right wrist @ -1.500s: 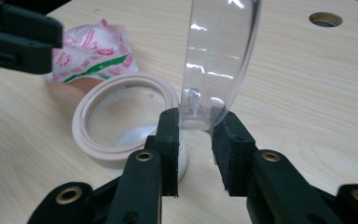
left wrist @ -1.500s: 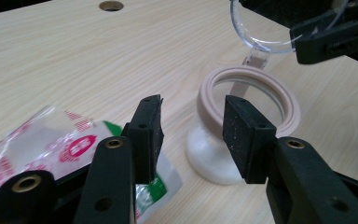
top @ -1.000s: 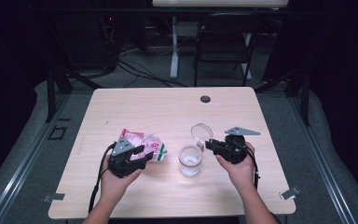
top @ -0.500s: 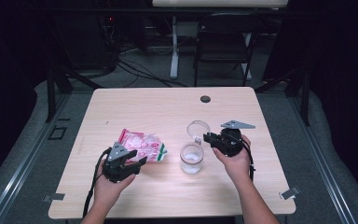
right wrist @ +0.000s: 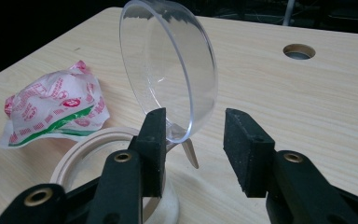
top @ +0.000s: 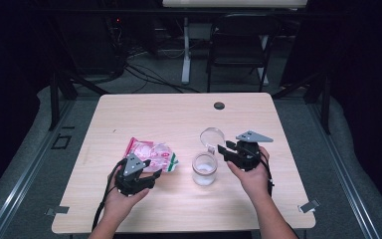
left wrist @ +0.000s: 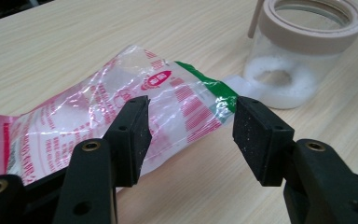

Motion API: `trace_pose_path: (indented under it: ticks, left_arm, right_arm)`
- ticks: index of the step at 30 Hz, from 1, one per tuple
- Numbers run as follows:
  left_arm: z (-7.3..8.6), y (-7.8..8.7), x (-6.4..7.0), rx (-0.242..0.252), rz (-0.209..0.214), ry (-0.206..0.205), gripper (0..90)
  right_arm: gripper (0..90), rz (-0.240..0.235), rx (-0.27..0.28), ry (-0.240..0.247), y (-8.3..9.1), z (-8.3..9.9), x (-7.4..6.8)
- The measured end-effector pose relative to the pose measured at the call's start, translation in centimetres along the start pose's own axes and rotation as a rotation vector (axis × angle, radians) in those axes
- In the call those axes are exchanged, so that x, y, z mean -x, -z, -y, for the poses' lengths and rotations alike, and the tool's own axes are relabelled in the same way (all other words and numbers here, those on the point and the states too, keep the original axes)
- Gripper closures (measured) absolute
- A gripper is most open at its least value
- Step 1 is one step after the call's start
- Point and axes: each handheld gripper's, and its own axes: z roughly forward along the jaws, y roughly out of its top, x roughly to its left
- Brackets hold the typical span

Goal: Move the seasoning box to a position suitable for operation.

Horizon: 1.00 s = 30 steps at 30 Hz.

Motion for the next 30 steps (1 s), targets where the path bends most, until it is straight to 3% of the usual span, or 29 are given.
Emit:
trace_pose_path:
  ticks: [8,17,23,30]
  left_arm:
    - [-0.6,-0.8,1.3,0.0,0.039,-0.058,44.0]
    - [-0.6,-1.8,2.6,-0.017,0.012,-0.153,40.7]
    - [-0.2,-2.5,3.0,-0.059,-0.027,-0.205,40.8]
    - [0.5,-3.2,3.0,-0.089,-0.138,-0.307,41.5]
  right_arm:
    - [55.8,0.012,0.008,0.0,0.6,0.5,0.4]
    - [54.4,0.015,0.008,0.002,0.8,0.8,0.2]
    - [53.6,0.013,0.0,0.01,0.7,0.9,0.1]
    - [53.0,0.013,-0.008,0.019,0.6,0.9,-0.1]
